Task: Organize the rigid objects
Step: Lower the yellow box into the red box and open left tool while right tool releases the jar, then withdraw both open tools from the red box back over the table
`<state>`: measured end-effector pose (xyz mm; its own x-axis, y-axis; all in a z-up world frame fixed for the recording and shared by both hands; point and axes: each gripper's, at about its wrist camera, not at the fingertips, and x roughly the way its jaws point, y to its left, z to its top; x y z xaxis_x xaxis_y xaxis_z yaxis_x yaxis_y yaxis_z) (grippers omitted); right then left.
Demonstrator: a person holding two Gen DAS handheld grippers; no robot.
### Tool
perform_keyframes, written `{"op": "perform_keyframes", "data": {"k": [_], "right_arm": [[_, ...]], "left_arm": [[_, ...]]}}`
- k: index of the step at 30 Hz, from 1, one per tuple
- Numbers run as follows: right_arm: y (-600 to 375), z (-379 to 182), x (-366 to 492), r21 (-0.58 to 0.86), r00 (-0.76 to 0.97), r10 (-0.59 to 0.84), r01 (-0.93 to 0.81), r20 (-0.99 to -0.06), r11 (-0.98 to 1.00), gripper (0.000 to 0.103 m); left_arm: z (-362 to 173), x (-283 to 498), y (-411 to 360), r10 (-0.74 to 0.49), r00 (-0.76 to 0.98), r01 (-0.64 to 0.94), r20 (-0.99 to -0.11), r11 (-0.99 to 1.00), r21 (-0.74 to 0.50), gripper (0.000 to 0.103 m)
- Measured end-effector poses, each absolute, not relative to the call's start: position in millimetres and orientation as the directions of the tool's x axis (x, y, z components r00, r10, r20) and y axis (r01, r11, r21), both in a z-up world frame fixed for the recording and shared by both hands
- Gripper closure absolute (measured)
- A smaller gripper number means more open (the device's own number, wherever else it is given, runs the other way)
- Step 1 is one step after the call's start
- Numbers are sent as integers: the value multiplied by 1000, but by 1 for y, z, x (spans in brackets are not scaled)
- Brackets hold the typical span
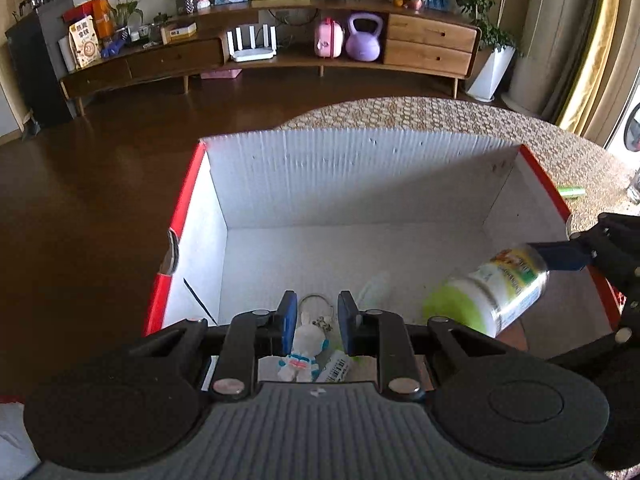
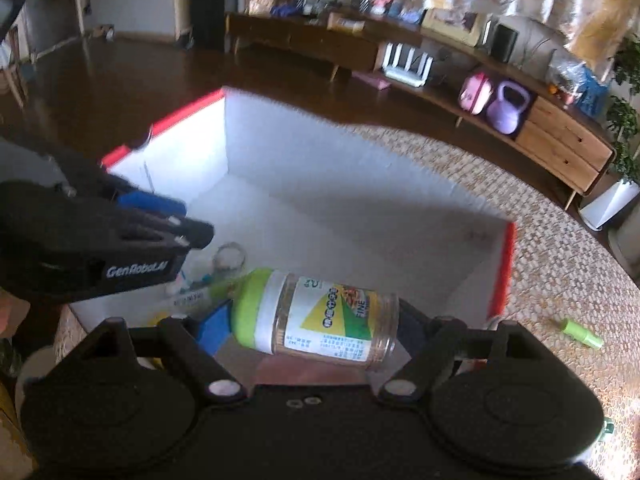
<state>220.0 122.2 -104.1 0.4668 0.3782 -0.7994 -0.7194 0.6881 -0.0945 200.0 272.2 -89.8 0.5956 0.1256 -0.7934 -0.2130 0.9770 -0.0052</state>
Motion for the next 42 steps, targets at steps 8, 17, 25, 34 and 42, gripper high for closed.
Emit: {"op": "perform_keyframes", "data": {"k": [8, 17, 25, 34, 42], "right_arm": [[113, -106, 225, -30, 430, 389, -701, -815, 712, 19], [100, -88, 221, -5, 439, 424, -698, -792, 716, 13], [76, -60, 201, 28, 468, 483, -696, -740, 717, 13], [34, -30, 178, 76, 501, 537, -679, -679, 730, 13], [-8, -10, 160, 130, 524, 584, -665, -620, 735, 13]], "left_arm": [[-95, 202, 274, 115, 583, -216, -804, 976, -16, 81], [-92, 196, 270, 111, 585, -218, -804, 976, -23, 81], [-70, 181, 260, 127, 619, -207, -775, 978, -5, 81], [-41, 159, 232, 122, 670, -166, -732, 986, 13, 81], [-18, 138, 205, 109, 713, -126, -693, 992, 27, 81]]}}
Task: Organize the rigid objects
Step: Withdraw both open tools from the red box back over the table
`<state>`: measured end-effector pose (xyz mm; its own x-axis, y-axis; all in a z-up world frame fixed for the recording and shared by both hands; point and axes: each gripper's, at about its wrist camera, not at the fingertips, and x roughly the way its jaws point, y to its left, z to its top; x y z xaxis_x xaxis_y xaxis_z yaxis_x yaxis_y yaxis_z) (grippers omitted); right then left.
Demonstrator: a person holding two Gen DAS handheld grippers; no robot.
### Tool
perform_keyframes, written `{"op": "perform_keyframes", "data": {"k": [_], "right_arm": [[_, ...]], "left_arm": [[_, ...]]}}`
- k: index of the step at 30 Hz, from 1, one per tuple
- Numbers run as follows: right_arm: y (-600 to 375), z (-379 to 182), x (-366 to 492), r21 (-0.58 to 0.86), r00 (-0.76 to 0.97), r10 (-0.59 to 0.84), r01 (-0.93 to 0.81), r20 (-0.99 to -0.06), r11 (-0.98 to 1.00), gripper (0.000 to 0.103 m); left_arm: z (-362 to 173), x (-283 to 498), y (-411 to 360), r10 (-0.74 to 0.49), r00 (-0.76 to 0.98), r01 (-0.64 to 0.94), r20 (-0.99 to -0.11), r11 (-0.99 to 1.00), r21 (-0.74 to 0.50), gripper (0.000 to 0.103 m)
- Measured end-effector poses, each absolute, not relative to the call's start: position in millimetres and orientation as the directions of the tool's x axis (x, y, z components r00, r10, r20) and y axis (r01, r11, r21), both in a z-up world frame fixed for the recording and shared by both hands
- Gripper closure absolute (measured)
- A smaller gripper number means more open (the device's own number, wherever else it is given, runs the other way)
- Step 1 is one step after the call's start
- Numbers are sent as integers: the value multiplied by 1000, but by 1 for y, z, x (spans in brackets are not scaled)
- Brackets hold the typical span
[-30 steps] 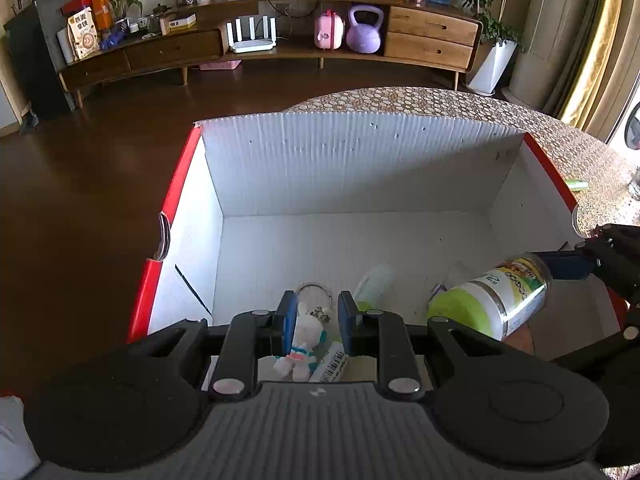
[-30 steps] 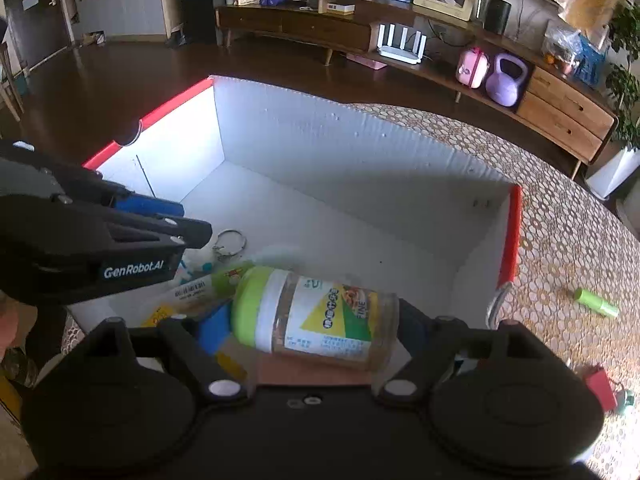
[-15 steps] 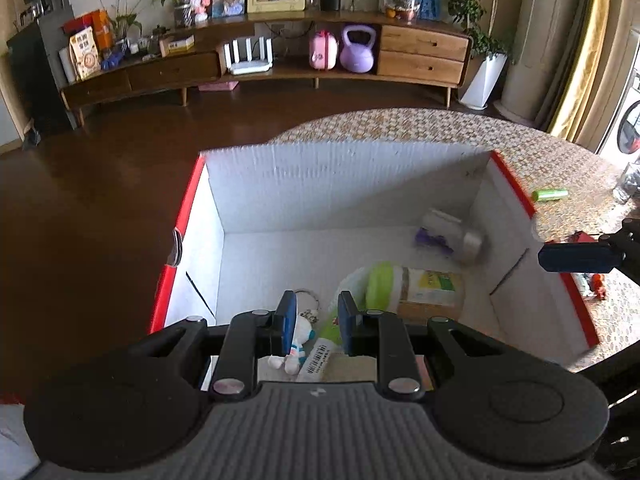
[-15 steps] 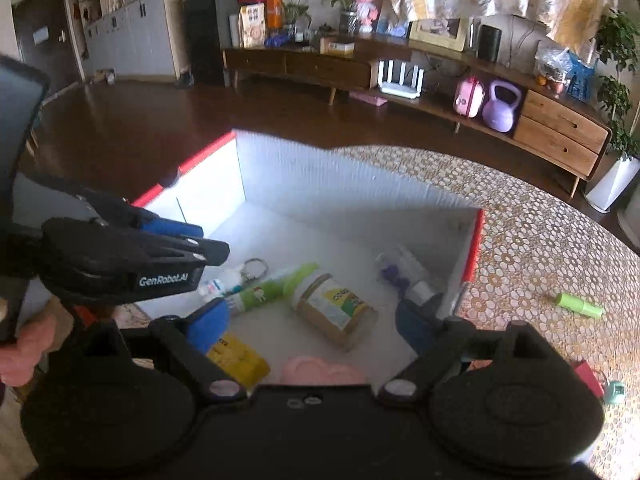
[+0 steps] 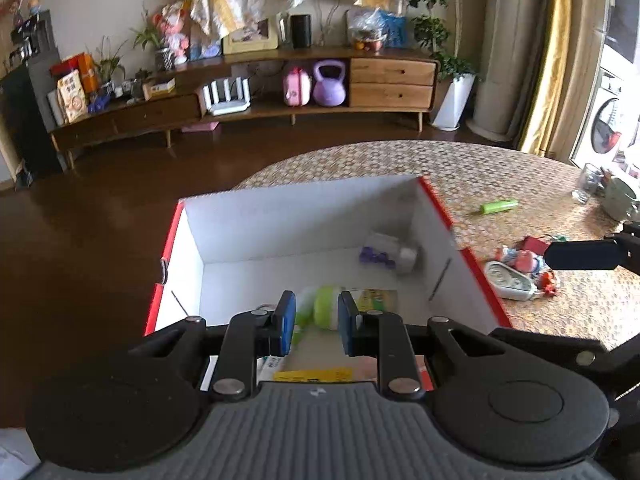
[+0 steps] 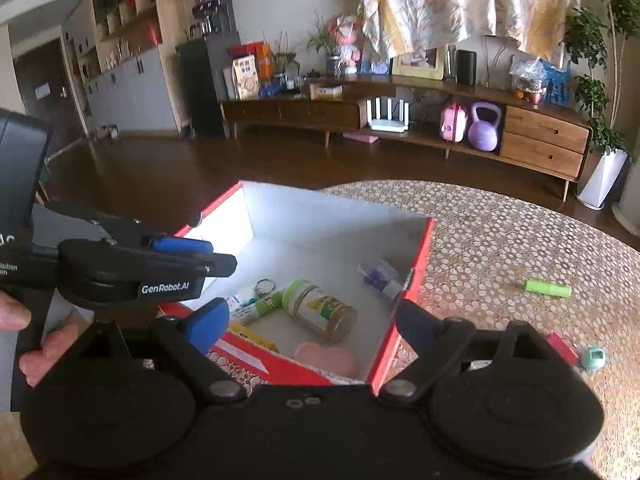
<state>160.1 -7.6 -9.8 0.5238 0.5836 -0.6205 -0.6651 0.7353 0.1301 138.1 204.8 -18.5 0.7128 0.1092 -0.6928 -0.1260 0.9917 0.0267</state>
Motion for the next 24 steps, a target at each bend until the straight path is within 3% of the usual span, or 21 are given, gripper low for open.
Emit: {"op": "perform_keyframes", "data": {"k": [14, 24], "right_arm": [[-79, 4, 126, 206, 574, 620, -623, -535, 754, 9], [-139, -10, 105, 224, 618, 580, -557, -531, 799, 4]], "left_arm": [[-2, 112, 143, 53, 754, -43, -655, 999, 31, 81], [-13, 100, 103, -3, 758, 13, -653, 1000, 10, 80]]}}
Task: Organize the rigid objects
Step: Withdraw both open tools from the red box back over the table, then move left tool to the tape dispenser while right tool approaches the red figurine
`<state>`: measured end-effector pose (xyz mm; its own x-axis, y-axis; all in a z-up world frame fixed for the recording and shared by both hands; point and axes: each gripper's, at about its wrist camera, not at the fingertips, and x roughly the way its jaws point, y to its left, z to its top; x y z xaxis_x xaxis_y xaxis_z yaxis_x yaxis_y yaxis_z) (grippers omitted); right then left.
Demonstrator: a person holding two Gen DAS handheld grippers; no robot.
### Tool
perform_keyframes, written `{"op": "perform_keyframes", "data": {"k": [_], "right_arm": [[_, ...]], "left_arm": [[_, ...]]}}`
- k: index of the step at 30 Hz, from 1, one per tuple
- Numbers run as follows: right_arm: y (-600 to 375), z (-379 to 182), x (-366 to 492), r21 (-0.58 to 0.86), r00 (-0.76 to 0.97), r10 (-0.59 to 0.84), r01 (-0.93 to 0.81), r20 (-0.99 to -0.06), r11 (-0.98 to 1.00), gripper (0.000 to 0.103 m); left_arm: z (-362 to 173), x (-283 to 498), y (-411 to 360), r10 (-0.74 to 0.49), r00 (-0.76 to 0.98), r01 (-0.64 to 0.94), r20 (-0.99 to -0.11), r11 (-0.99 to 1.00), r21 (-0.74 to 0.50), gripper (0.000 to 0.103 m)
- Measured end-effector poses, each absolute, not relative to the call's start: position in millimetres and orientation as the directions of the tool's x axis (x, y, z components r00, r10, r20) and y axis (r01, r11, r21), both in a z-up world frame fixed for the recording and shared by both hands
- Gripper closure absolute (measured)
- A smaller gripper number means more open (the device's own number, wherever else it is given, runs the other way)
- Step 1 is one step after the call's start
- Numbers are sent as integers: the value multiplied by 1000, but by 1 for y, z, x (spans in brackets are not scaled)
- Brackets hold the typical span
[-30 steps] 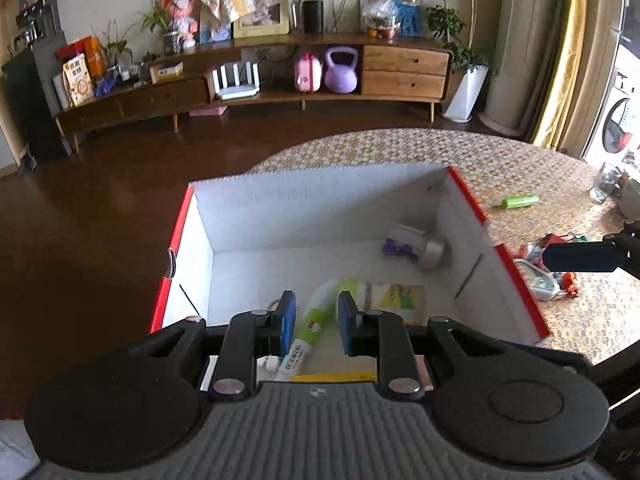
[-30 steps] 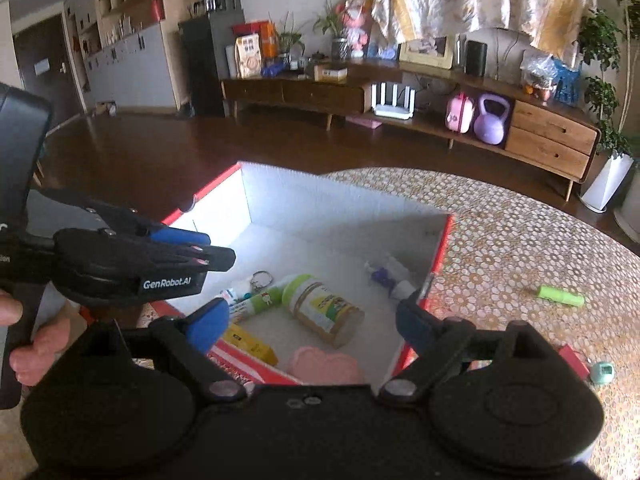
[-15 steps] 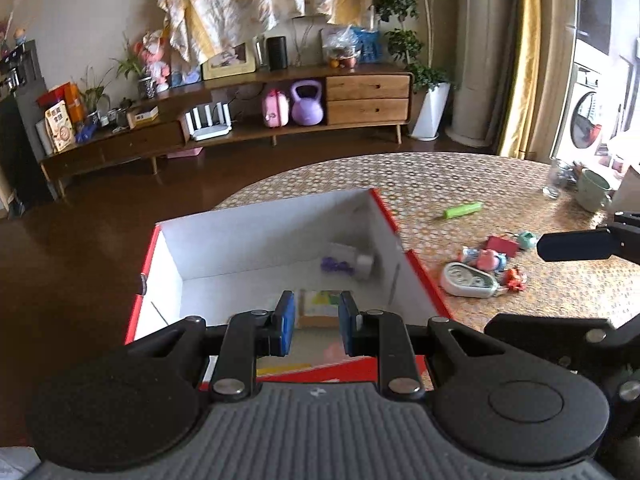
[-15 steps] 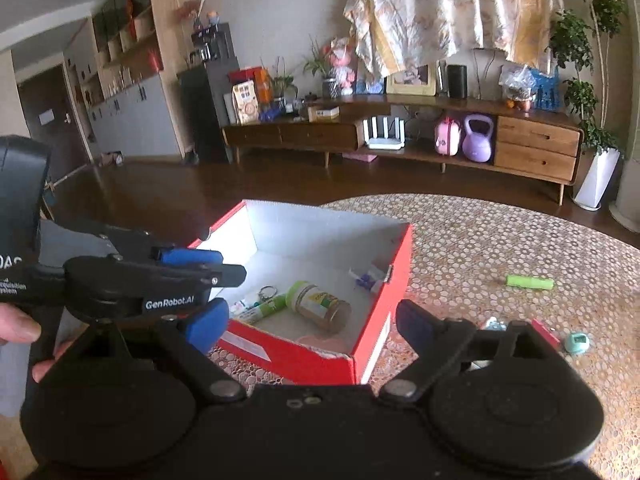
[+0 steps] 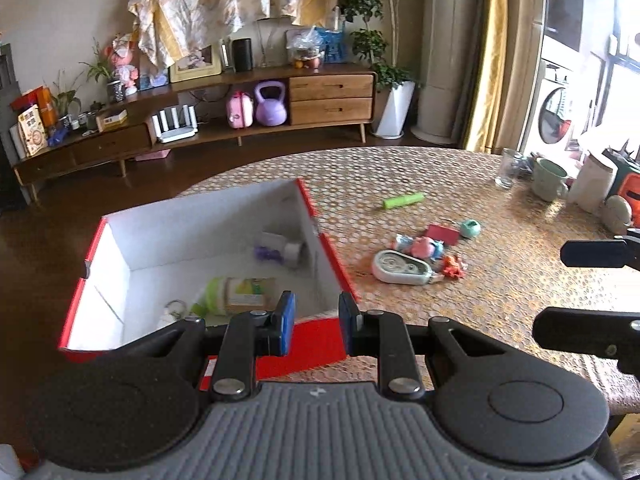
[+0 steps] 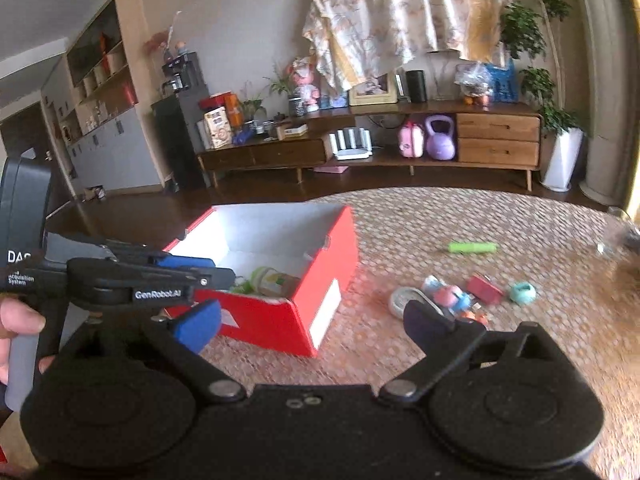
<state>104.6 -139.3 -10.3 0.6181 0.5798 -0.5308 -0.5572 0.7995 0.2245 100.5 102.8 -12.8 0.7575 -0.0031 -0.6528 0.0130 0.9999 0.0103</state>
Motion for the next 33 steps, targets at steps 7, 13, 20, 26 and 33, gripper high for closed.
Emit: {"op": "perform_keyframes", "data": {"k": [7, 13, 20, 26, 33], "right_arm": [[-178, -21, 93, 253, 643, 552, -501, -531, 828, 4], [-206, -29, 94, 243, 662, 517, -465, -542, 851, 4], [-225, -41, 100, 220, 669, 489, -448, -560, 866, 4], [-229, -51, 108, 197, 664, 477, -454, -576, 869, 4], [-235, -63, 123, 178, 654, 465, -457, -597, 872, 4]], "left_arm": [[-21, 94, 75, -42, 773, 46, -633, 999, -10, 36], [-27, 97, 53, -81, 775, 87, -627, 996, -21, 32], [-37, 109, 32, -118, 787, 112, -606, 993, -47, 20], [-47, 125, 19, -130, 782, 116, -609, 991, -63, 20], [-64, 145, 11, -166, 774, 122, -611, 986, -114, 17]]}}
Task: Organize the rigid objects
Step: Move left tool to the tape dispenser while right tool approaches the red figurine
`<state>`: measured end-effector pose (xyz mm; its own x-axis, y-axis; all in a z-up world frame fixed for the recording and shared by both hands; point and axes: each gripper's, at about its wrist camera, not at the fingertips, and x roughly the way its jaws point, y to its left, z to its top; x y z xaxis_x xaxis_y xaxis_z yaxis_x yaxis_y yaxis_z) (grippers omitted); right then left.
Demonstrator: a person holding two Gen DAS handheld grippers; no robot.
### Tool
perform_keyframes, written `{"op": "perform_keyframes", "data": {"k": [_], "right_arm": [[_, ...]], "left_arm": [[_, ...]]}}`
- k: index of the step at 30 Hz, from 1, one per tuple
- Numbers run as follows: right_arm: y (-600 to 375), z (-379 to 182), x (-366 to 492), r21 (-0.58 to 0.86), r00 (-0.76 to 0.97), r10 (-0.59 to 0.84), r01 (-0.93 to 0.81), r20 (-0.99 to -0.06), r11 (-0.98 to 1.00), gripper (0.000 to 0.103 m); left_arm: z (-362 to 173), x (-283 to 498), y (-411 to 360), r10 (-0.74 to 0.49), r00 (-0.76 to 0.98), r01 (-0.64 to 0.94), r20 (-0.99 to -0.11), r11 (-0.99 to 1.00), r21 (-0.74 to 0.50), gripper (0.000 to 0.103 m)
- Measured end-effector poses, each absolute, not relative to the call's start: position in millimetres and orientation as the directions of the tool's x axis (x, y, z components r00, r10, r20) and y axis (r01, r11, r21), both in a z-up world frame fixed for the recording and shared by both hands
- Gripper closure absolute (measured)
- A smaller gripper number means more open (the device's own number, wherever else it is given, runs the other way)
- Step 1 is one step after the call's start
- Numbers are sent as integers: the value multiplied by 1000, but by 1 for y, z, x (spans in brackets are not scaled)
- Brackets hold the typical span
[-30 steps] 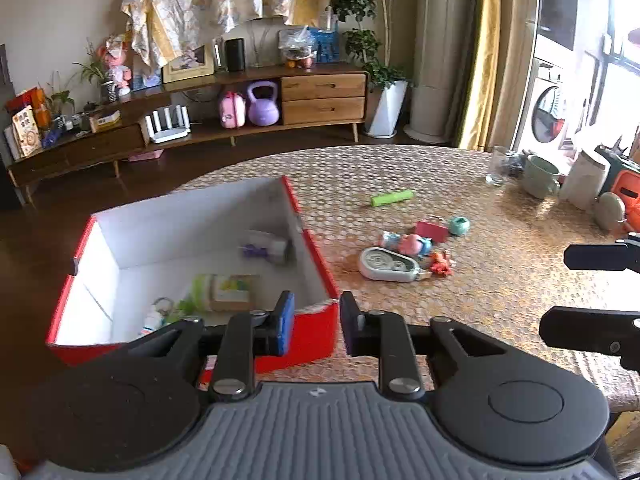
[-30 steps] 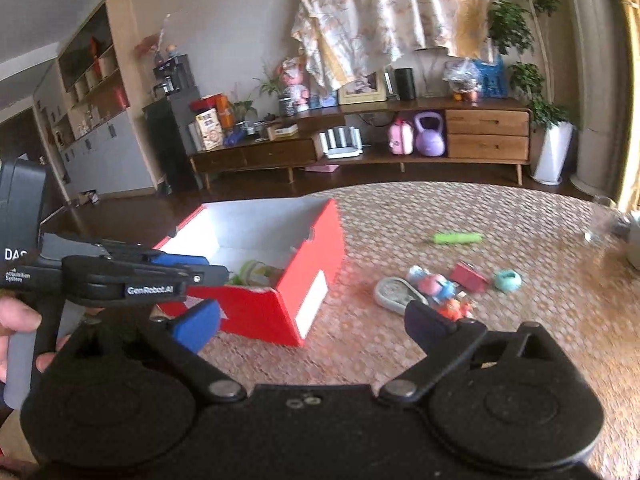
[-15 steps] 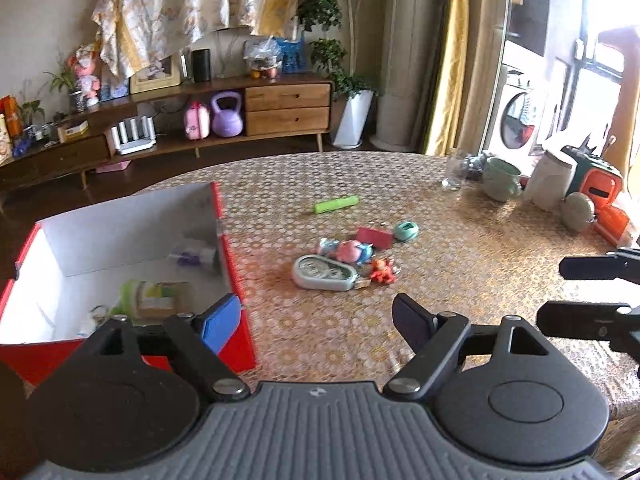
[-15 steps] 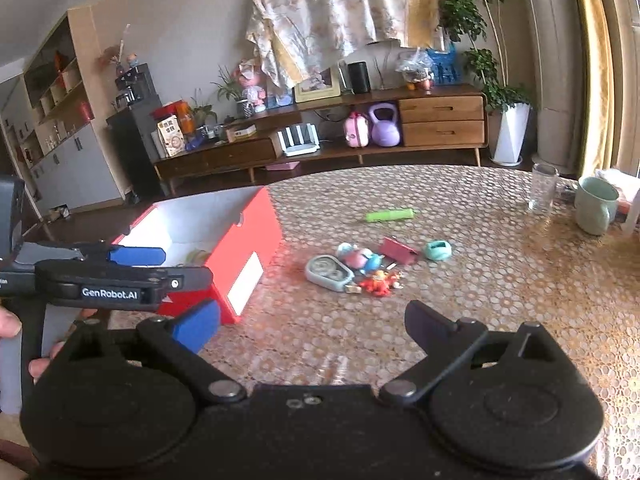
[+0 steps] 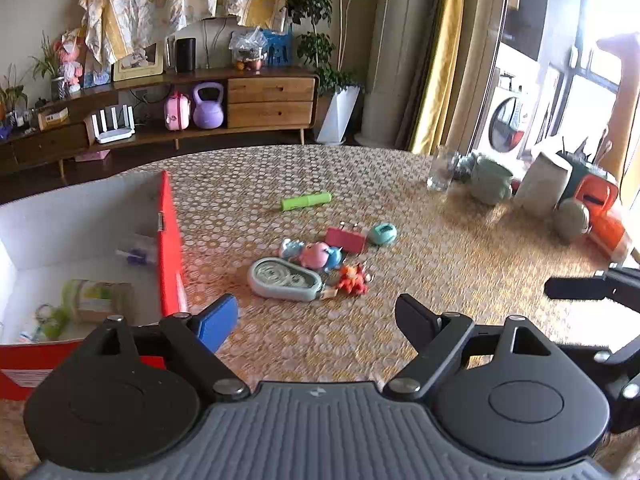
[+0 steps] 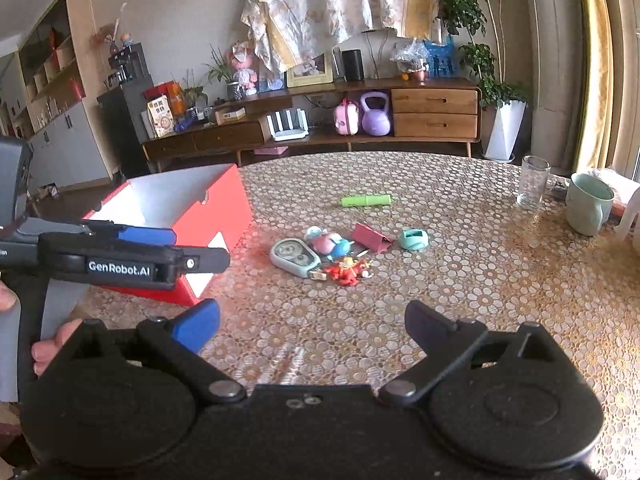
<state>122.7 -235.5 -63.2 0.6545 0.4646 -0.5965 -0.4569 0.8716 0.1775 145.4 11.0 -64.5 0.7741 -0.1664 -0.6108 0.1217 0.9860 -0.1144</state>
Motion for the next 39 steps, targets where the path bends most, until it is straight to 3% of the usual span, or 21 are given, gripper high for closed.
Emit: {"op": "perform_keyframes", "data": {"k": [19, 39], "right_arm": [[-218, -111, 196, 81, 610, 434, -519, -663, 851, 9], [-177, -155, 257, 37, 551, 450, -603, -703, 797, 23]], "left_arm": [[-116, 223, -12, -26, 739, 19, -673, 1000, -17, 16], [-159, 277, -4, -2, 681, -21, -733, 1000, -22, 16]]}}
